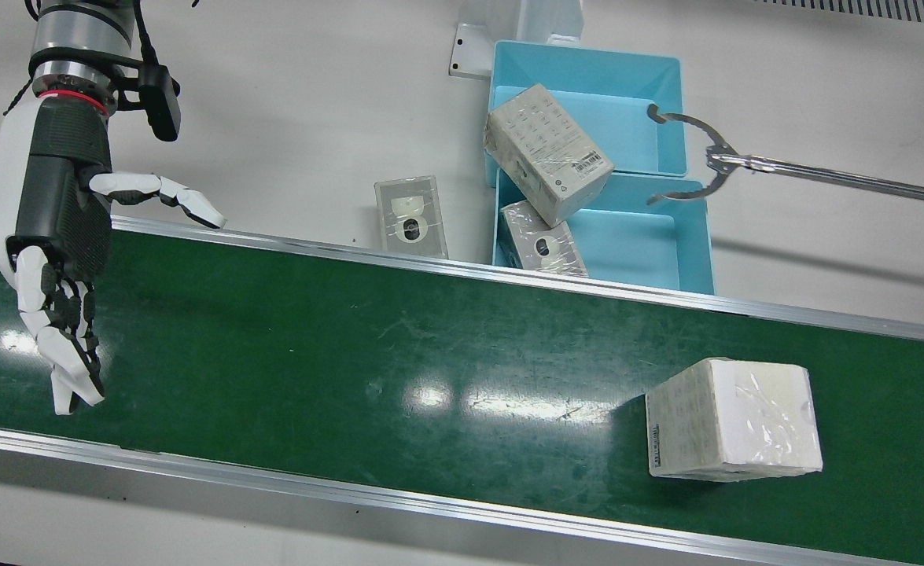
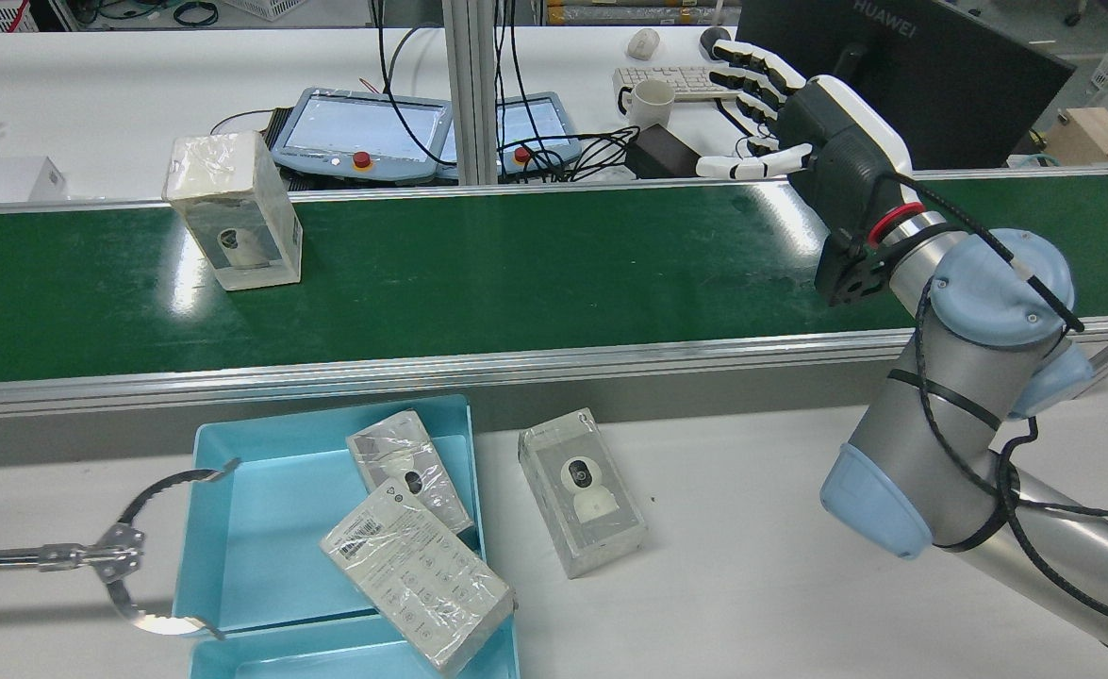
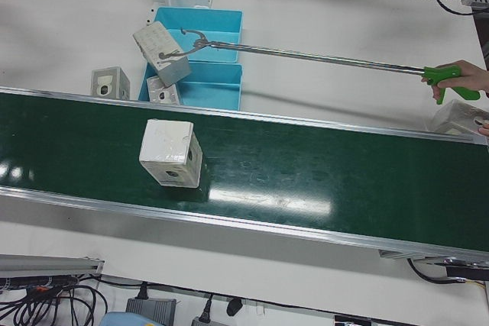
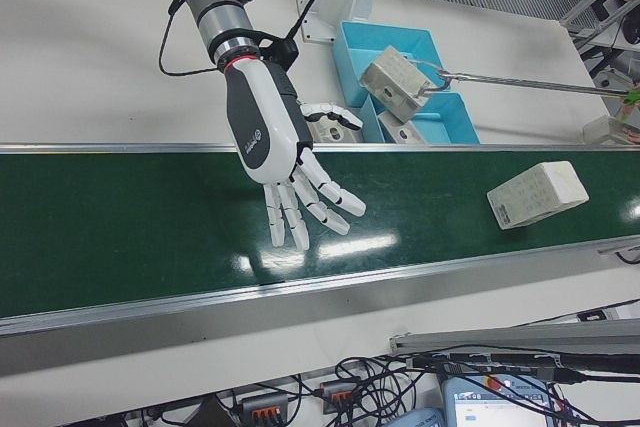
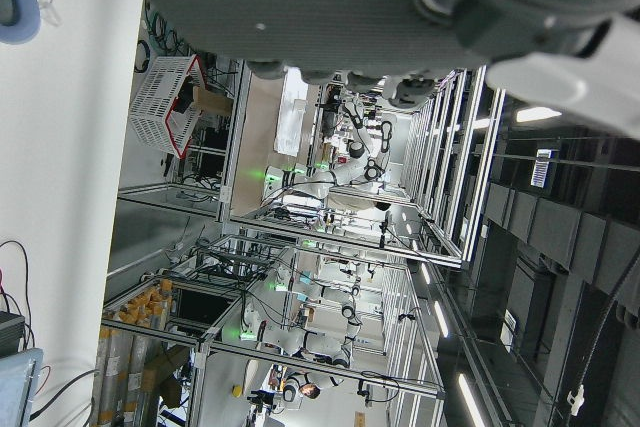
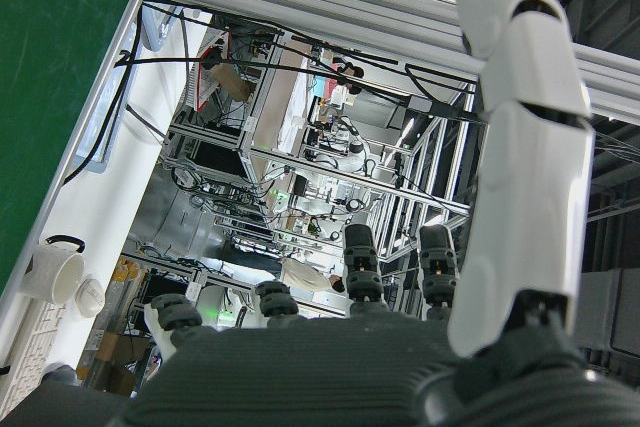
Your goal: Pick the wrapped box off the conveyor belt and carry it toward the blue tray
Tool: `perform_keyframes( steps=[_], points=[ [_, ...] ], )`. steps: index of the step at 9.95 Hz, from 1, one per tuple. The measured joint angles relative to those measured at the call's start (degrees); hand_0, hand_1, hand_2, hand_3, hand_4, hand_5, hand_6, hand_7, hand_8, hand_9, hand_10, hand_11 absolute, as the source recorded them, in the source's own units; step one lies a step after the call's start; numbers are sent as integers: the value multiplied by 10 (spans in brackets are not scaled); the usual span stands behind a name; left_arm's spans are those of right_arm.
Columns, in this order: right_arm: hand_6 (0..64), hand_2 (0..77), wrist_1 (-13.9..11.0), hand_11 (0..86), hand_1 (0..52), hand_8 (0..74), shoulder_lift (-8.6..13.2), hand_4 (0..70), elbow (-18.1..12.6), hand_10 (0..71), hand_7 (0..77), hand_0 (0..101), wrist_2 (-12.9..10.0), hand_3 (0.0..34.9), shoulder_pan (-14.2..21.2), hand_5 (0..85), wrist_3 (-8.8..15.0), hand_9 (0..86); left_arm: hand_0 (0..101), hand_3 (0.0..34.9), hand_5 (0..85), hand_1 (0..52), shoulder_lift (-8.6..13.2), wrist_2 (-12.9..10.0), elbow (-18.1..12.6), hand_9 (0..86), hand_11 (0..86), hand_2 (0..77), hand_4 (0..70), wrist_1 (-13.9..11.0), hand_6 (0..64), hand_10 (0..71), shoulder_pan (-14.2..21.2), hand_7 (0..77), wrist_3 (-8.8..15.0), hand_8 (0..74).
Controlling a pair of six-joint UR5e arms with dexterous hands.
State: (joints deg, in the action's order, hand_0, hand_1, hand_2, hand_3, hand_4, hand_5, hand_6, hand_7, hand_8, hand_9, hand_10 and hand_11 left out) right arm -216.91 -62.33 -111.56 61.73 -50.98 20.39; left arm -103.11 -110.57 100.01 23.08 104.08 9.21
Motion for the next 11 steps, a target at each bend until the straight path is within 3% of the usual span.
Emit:
perform_keyframes(
  steps=[11],
  points=[
    [0,240,1,44,147,11,1,54,7,22,180,452,0,299,6,191,0,71,0,0,5,0,0,0,0,5,0,5,5,0,0,5,0,5,0,0]
  ],
)
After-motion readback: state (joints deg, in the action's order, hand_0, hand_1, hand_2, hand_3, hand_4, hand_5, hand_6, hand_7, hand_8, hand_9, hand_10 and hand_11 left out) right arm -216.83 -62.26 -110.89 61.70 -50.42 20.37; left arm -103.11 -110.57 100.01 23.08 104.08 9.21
